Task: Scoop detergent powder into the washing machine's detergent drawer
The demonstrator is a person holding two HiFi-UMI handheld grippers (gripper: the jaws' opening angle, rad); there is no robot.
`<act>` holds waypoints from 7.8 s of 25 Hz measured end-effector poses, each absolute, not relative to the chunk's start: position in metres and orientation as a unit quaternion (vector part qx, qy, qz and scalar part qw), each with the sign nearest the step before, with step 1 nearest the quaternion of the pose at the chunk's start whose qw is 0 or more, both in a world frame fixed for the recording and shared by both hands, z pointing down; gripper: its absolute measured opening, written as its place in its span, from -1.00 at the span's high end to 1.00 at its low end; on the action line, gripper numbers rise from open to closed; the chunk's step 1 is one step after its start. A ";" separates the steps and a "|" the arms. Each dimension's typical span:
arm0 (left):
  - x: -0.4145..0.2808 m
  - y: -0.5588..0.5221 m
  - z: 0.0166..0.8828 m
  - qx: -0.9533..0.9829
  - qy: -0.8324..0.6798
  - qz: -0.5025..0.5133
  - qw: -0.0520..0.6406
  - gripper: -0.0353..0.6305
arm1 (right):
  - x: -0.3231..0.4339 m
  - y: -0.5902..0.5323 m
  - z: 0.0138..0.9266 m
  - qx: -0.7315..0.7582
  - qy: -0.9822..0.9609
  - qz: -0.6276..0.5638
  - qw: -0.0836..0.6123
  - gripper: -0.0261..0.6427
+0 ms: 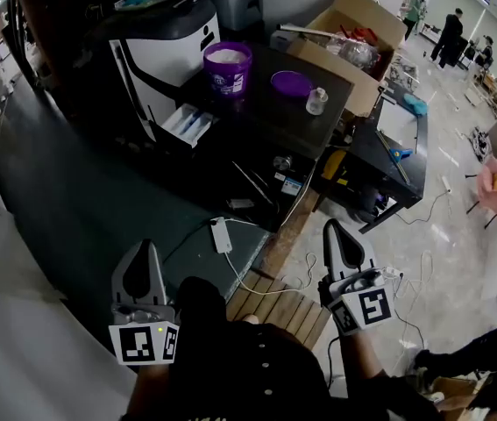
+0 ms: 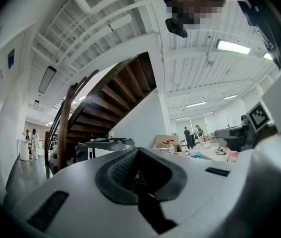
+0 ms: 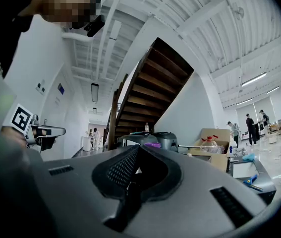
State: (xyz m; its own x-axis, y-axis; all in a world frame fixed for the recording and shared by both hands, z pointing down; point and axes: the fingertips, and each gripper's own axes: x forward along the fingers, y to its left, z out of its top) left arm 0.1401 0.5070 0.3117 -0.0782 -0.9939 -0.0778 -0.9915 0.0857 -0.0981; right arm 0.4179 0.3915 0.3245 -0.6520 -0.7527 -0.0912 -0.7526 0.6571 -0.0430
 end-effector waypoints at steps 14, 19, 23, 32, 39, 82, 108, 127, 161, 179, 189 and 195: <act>0.115 0.495 0.319 -0.675 0.736 -0.006 0.055 0.87 | 0.390 0.382 0.323 -0.390 0.916 -0.026 0.089 0.29; 0.093 0.479 0.320 -0.676 0.735 -0.005 0.049 0.88 | 0.370 0.363 0.328 -0.397 0.915 -0.022 0.070 0.31; 0.068 0.458 0.316 -0.678 0.733 -0.003 0.047 0.87 | 0.346 0.343 0.320 -0.400 0.912 -0.027 0.081 0.33; 0.005 0.410 0.276 -0.693 0.719 -0.012 0.047 0.87 | 0.287 0.293 0.274 -0.427 0.899 -0.030 0.094 0.37; -0.038 0.388 0.239 -0.704 0.709 -0.012 0.045 0.87 | 0.253 0.273 0.246 -0.451 0.890 -0.013 0.061 0.40; -0.032 0.120 0.183 -0.643 0.762 -0.002 0.077 0.88 | 0.251 -0.020 0.248 -0.386 0.921 -0.055 -0.012 0.49; -0.103 0.008 0.236 -0.745 0.664 -0.041 0.052 0.88 | 0.113 -0.074 0.367 -0.346 0.874 -0.140 -0.310 0.49; -0.124 -0.032 0.296 -0.799 0.600 -0.040 -0.013 0.88 | 0.102 -0.085 0.413 -0.365 0.781 -0.175 -0.475 0.50; -0.146 -0.047 0.306 -0.789 0.612 -0.032 -0.034 0.87 | 0.099 -0.092 0.432 -0.279 0.734 -0.195 -0.588 0.82; -0.141 -0.046 0.310 -0.790 0.611 -0.039 -0.039 0.87 | 0.123 -0.114 0.439 -0.329 0.698 -0.036 -0.635 0.82; -0.142 -0.044 0.301 -0.788 0.614 -0.039 -0.027 0.87 | 0.113 -0.120 0.408 -0.359 0.712 0.184 -0.574 0.82; -0.136 -0.040 0.287 -0.783 0.621 -0.034 -0.009 0.87 | 0.107 -0.117 0.390 -0.380 0.712 0.307 -0.504 0.82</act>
